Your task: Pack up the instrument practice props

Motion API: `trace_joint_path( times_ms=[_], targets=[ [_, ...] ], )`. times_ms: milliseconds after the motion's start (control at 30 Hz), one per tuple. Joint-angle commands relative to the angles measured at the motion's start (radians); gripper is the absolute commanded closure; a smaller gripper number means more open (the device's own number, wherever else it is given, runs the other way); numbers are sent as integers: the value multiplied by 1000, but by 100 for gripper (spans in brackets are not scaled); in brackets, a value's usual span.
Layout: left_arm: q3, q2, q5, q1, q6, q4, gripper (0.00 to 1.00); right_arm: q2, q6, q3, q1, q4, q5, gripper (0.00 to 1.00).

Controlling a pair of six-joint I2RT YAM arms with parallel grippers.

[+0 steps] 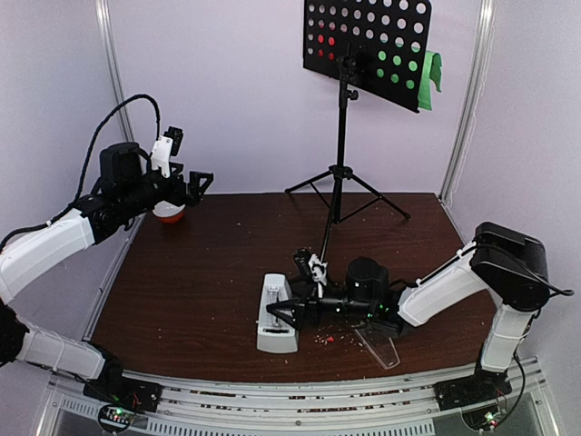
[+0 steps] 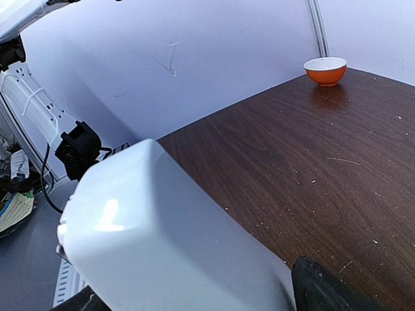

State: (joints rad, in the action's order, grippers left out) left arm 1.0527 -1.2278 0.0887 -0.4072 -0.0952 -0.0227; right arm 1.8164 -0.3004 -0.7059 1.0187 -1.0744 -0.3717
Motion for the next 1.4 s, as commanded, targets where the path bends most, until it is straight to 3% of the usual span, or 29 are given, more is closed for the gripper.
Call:
trace_joint_path(
  times_ms=[0, 833, 1367],
  targets=[
    [1, 13, -5, 2, 12, 39, 2, -4, -21, 18, -13, -48, -1, 16],
    [1, 16, -3, 2, 12, 37, 2, -7, -73, -22, -31, 7, -39, 29],
    [1, 19, 1, 2, 9, 37, 2, -4, -91, -100, -33, 143, -21, 20]
  ],
)
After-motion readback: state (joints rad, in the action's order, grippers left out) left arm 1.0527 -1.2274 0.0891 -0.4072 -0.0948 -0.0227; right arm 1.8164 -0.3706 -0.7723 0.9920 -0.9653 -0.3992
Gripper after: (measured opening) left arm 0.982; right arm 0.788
